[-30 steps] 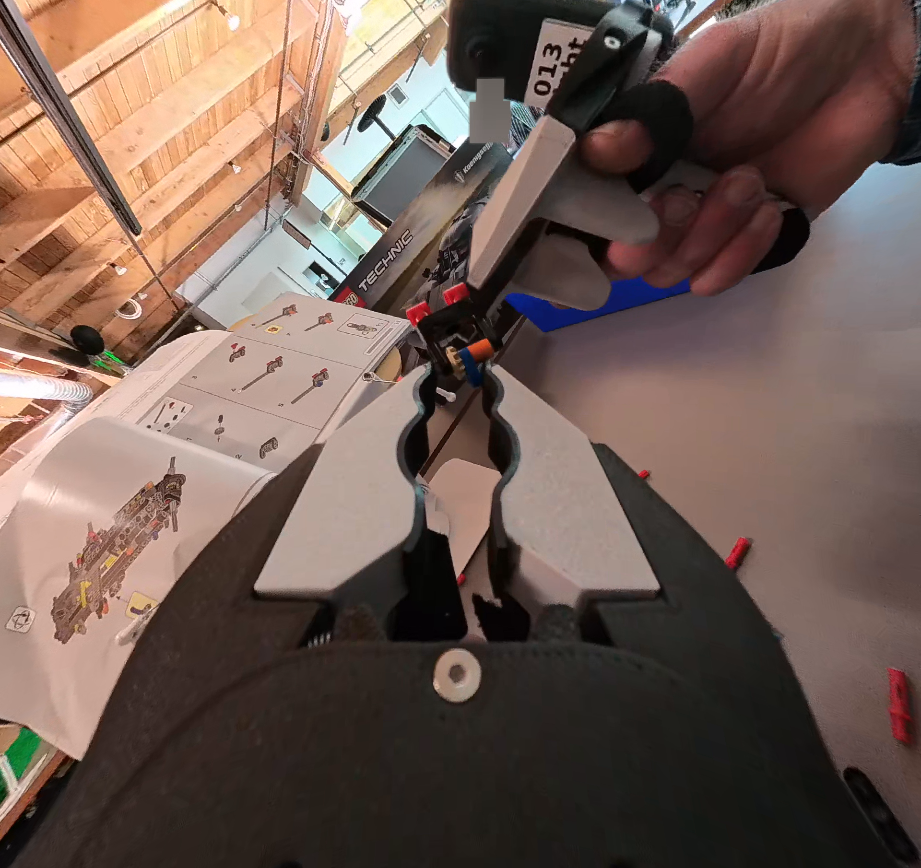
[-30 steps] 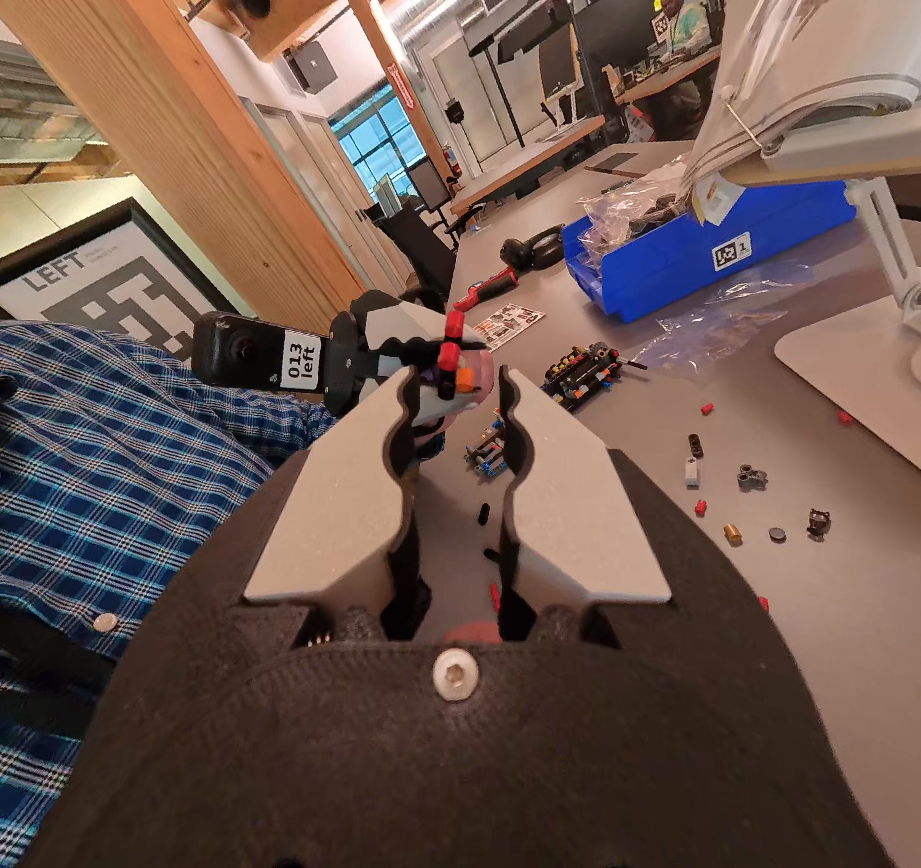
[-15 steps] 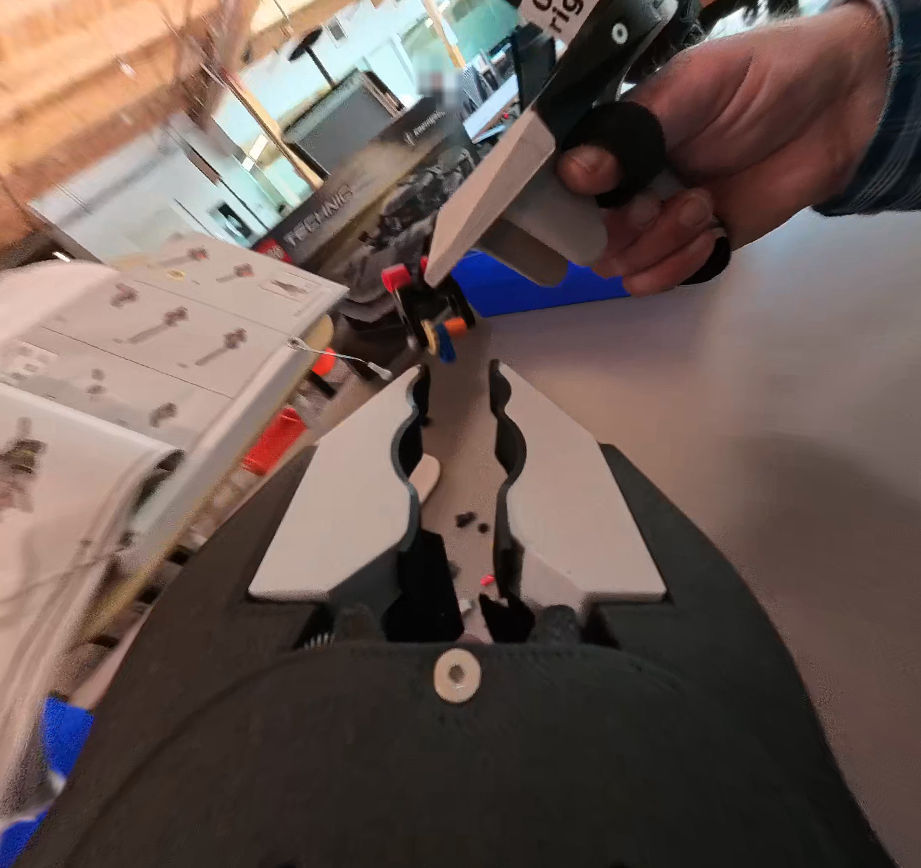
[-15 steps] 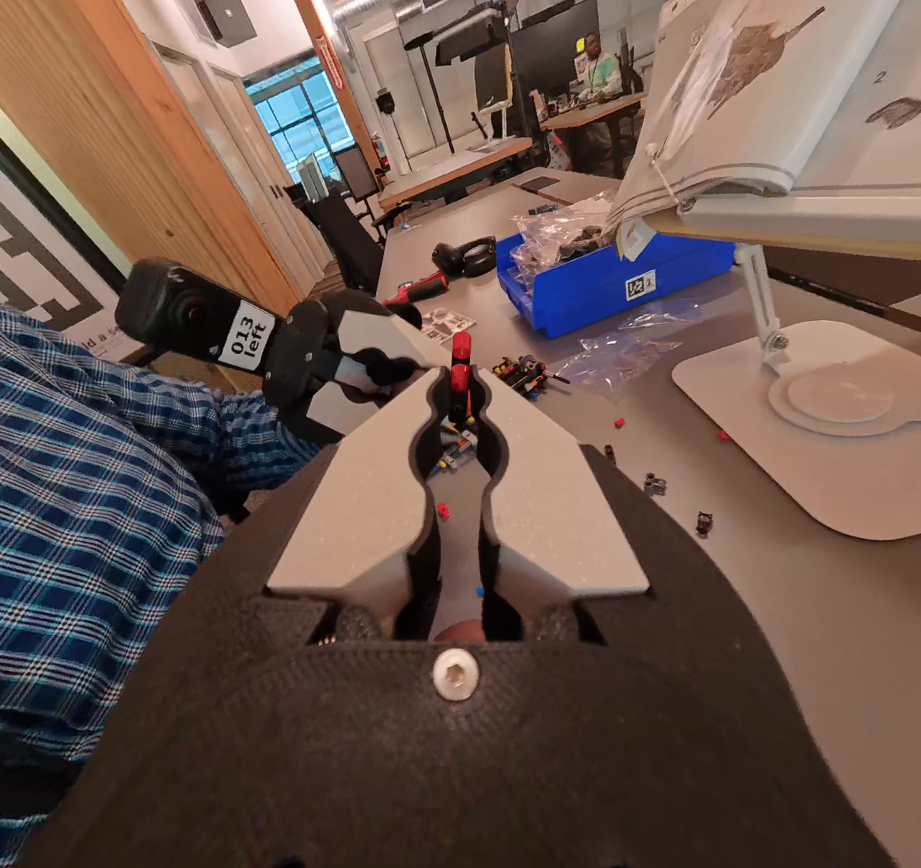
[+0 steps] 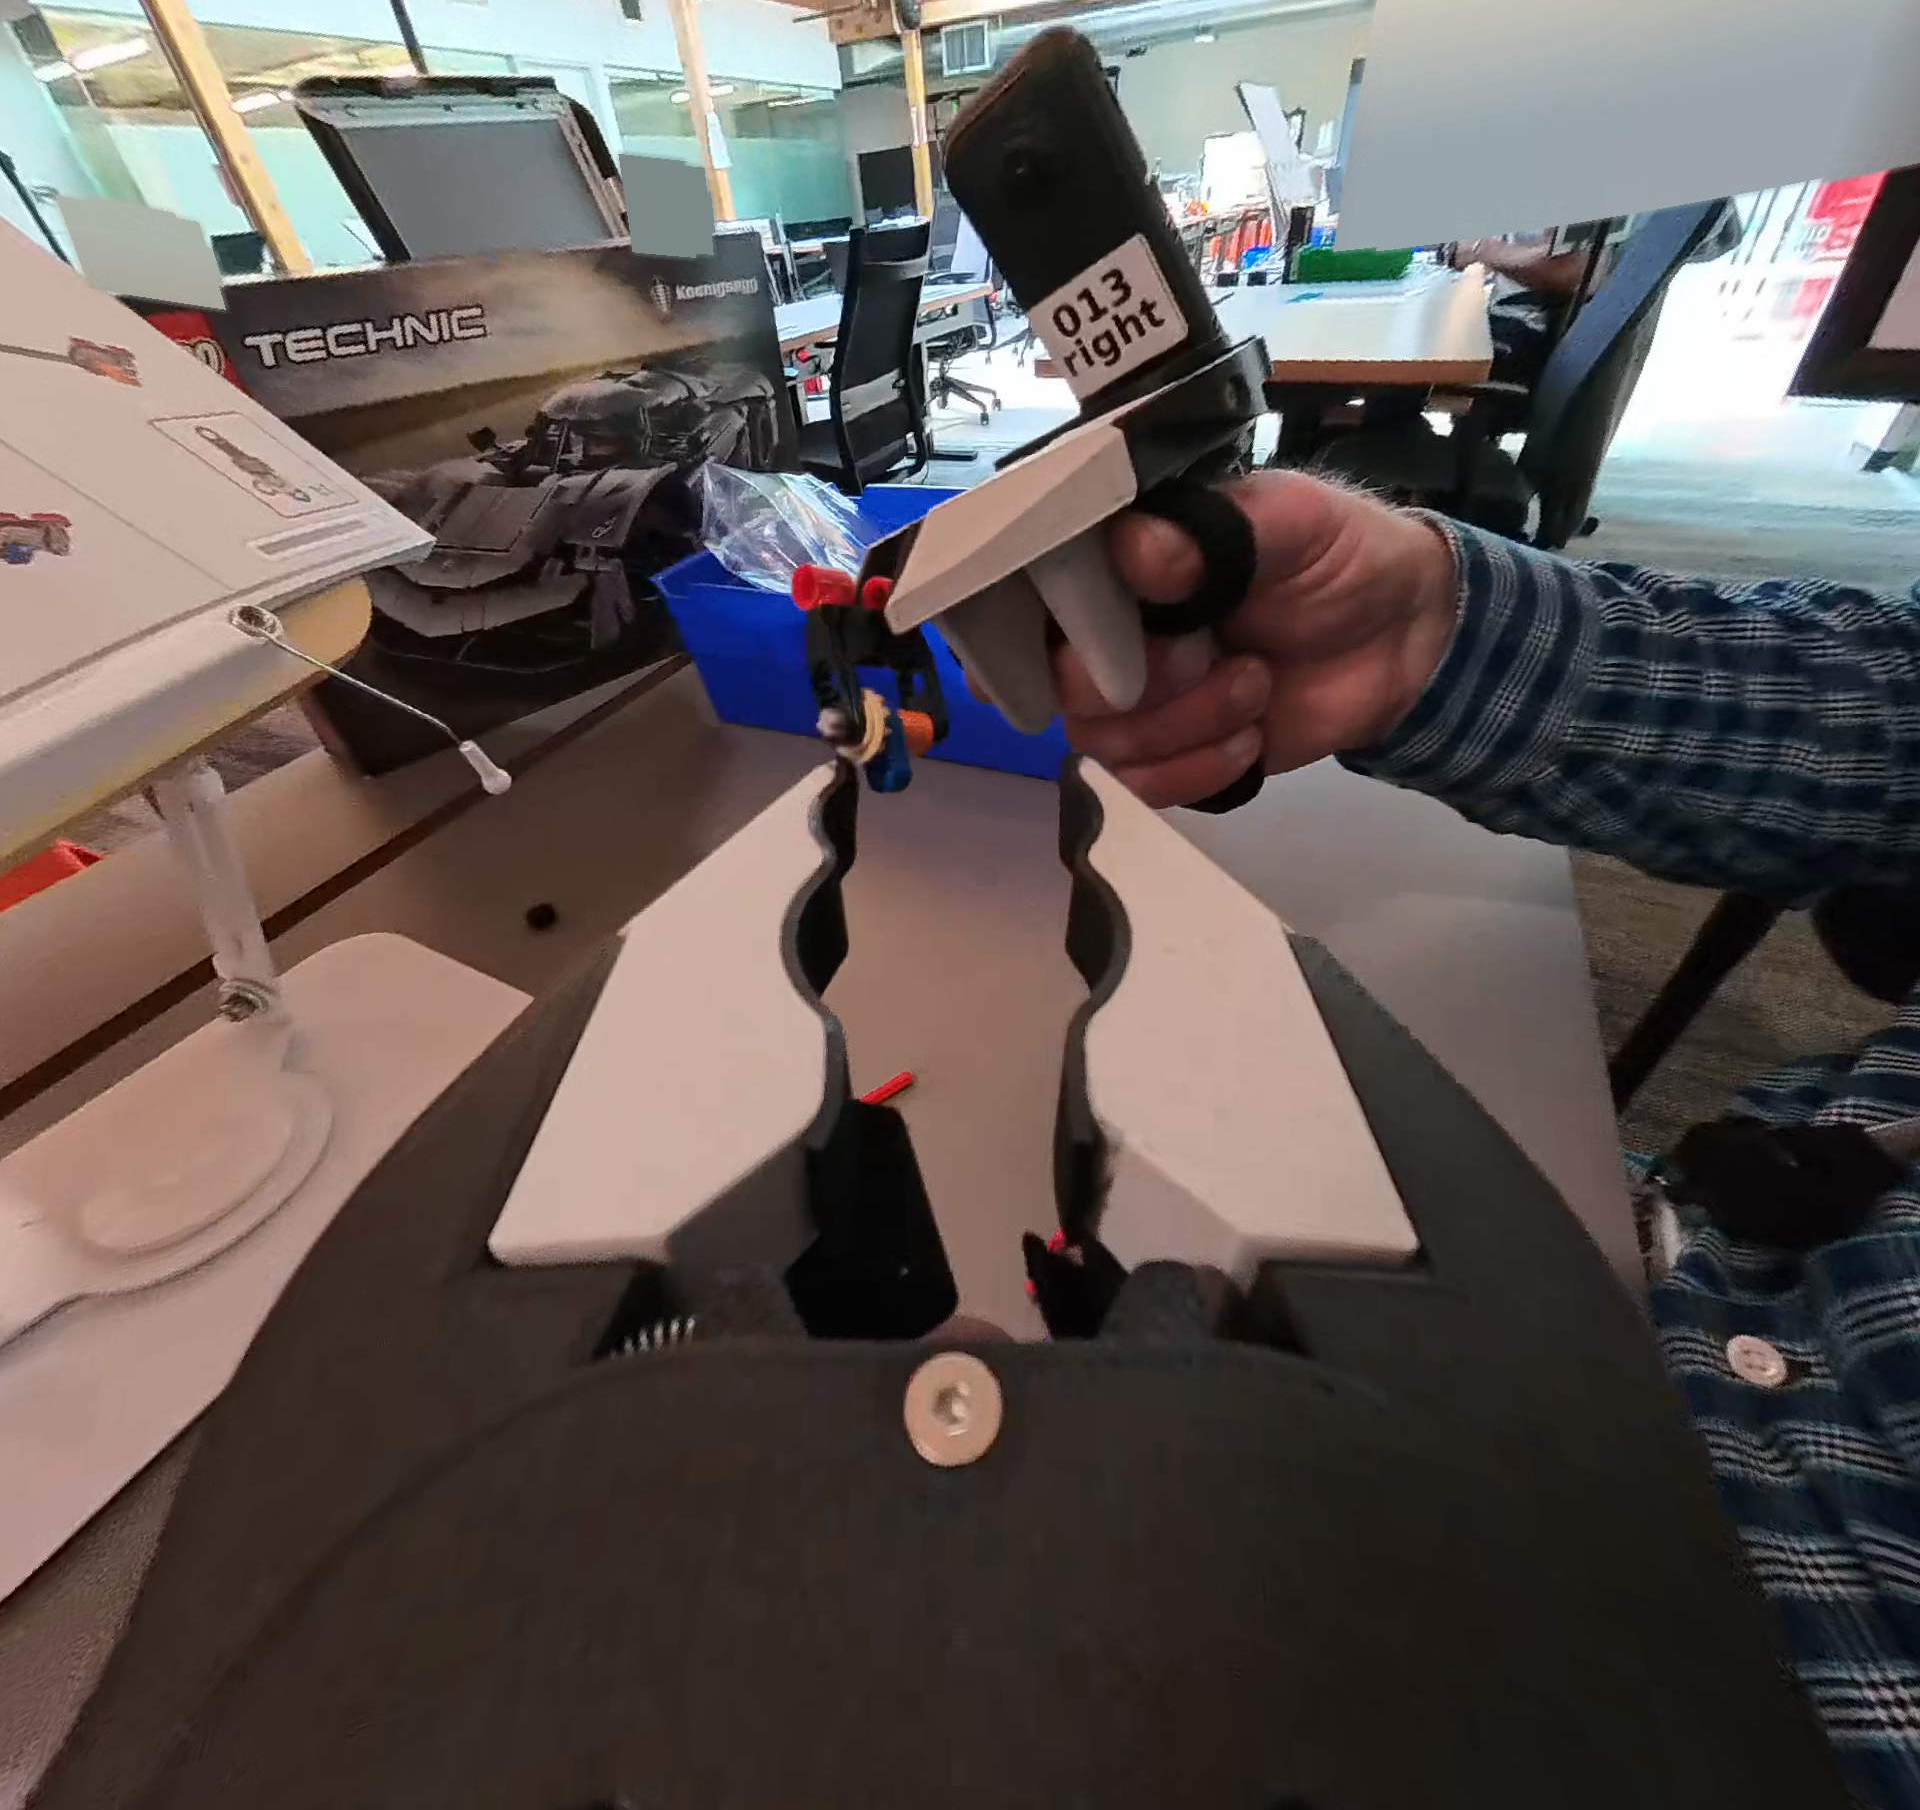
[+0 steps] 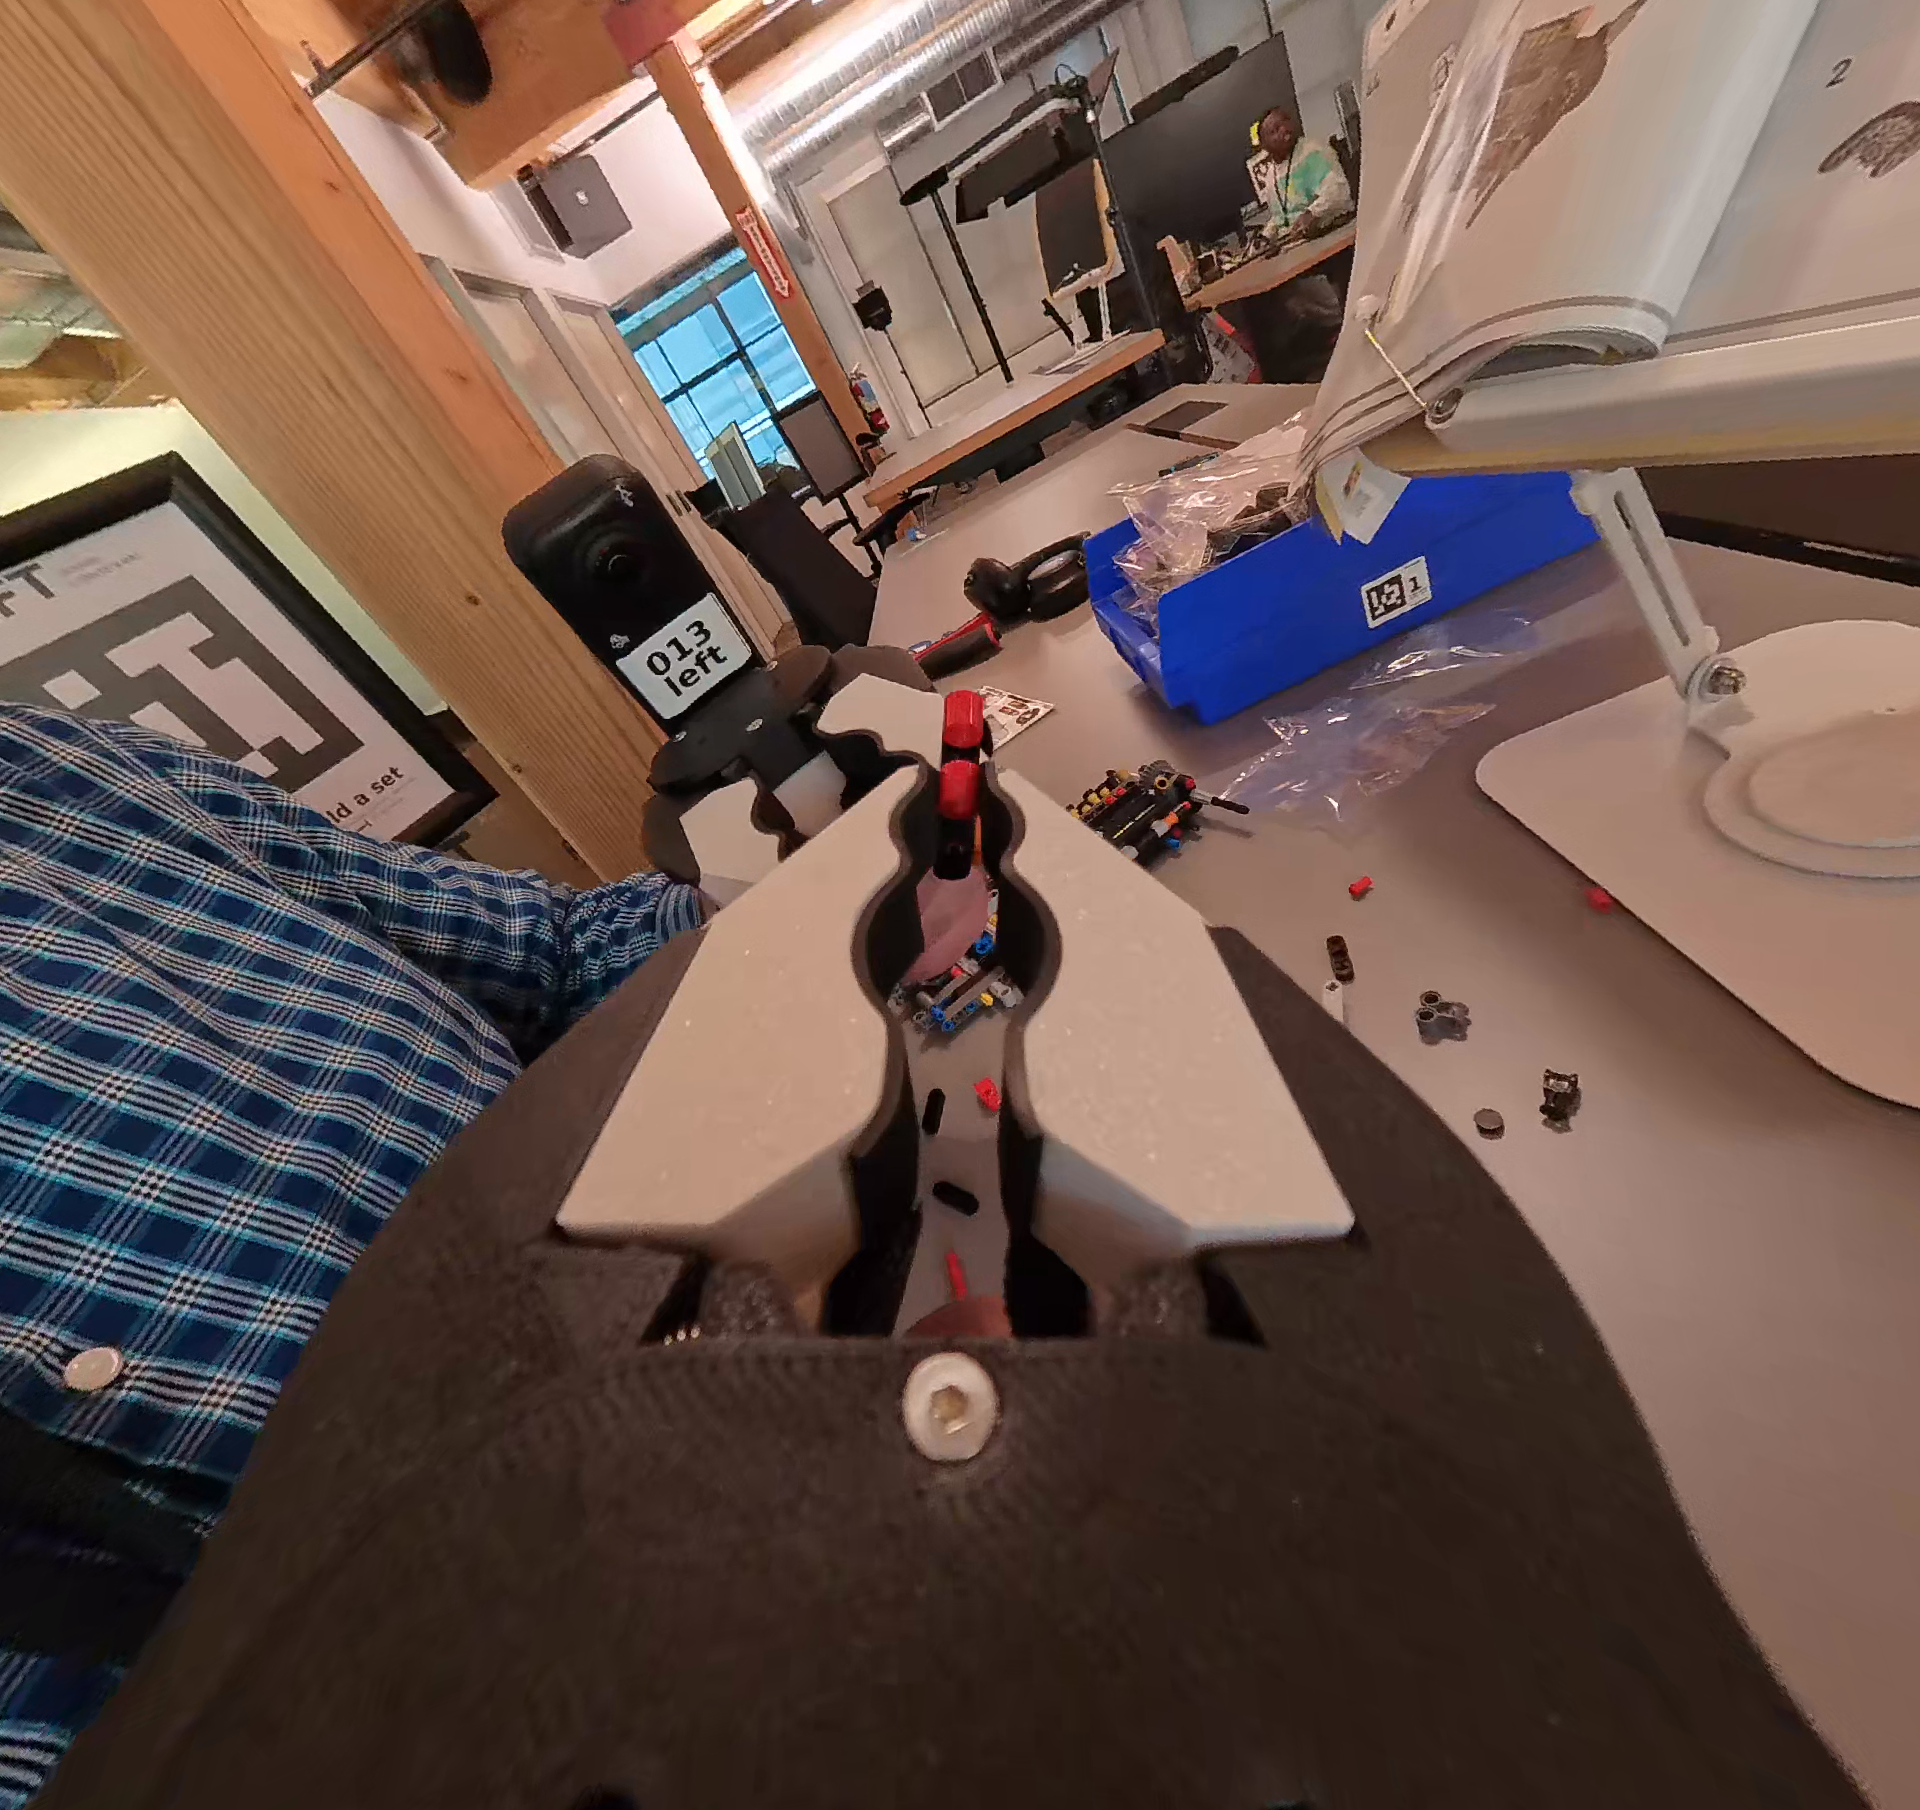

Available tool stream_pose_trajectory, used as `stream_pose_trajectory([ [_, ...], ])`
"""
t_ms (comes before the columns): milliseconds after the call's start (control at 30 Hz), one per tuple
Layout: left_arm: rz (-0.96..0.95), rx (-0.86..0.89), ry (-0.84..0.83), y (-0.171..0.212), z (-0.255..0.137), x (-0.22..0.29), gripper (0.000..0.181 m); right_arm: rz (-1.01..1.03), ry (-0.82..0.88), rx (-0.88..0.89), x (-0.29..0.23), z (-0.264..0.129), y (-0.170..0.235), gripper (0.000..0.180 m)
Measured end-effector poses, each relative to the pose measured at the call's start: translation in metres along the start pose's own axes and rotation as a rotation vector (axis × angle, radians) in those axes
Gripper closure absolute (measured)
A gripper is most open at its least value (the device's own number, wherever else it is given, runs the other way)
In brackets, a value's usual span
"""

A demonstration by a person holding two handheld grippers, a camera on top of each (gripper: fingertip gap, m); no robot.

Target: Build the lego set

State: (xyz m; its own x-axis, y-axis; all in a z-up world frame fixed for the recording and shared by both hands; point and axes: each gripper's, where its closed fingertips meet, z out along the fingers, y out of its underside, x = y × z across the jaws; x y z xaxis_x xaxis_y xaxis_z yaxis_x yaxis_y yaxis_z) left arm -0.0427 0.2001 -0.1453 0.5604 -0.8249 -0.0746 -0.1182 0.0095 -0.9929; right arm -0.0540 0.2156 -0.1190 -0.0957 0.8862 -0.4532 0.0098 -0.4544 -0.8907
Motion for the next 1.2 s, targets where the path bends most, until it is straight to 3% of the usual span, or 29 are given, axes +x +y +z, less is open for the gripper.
stream_pose_trajectory([
  [233,-0.026,0.003,-0.003,0.002,-0.001,-0.004,0.148,0.003,0.006,0.004,0.003,-0.001,0.001,0.176],
  [433,-0.062,-0.006,-0.020,0.009,0.001,-0.012,0.134,0.011,-0.016,-0.011,0.000,0.001,0.004,0.176],
  [1033,-0.173,-0.011,0.023,0.010,-0.019,0.001,0.149,-0.018,-0.014,-0.014,-0.007,0.015,0.010,0.176],
  [1200,-0.220,0.005,-0.039,0.013,-0.025,-0.008,0.140,-0.001,-0.012,-0.014,-0.010,0.016,0.009,0.176],
])
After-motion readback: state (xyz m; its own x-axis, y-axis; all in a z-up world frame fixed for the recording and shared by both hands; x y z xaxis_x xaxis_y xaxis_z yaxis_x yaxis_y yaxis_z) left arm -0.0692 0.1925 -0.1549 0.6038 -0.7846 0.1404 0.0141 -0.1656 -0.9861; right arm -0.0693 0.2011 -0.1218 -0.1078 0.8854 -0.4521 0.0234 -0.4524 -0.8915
